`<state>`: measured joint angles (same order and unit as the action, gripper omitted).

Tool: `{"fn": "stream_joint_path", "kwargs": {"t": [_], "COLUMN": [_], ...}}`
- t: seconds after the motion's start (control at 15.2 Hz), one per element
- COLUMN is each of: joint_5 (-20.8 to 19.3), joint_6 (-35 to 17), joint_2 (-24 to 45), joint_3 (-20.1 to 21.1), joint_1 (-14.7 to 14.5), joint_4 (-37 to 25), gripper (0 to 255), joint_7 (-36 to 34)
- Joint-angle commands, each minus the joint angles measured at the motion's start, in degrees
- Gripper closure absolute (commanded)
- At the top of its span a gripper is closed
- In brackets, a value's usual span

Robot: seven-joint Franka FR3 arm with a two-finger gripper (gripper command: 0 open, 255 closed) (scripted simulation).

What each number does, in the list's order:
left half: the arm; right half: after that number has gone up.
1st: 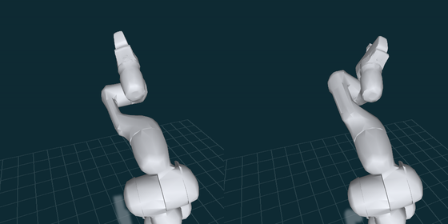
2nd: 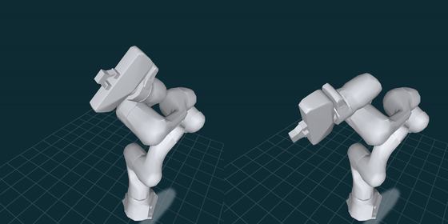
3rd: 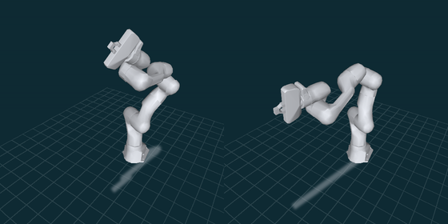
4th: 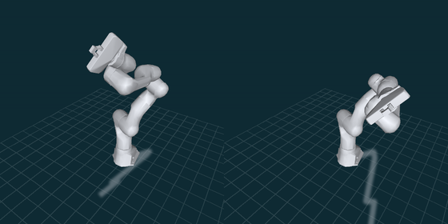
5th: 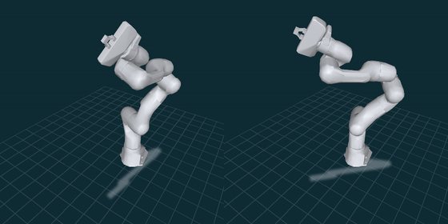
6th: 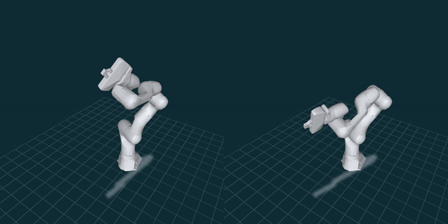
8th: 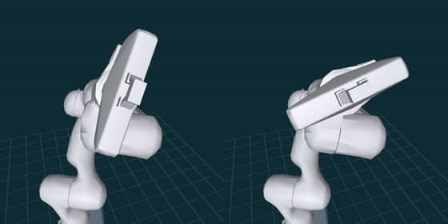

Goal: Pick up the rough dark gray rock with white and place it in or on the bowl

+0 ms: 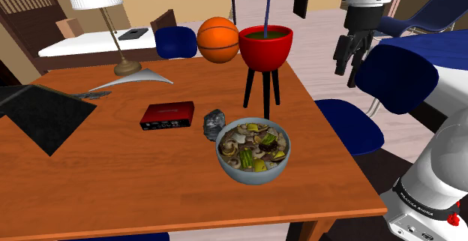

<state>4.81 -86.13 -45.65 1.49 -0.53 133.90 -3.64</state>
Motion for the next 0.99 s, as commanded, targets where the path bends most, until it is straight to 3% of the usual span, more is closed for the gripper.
{"fn": "stream_joint_path", "kwargs": {"t": [0.0,0.46,0.92], "joint_5": [0.0,5.49,7.94], "joint_6": [0.0,-4.81,-9.16], "joint_2": [0.0,9.6,21.84], "joint_3": [0.0,8.01,15.26], "joint_1": [0.0,-1.45,-2.18], "joint_4": [0.0,-4.48,-12.47], "gripper": [0,0,0], "joint_7": [0.0,-10.39,-20.7]}}
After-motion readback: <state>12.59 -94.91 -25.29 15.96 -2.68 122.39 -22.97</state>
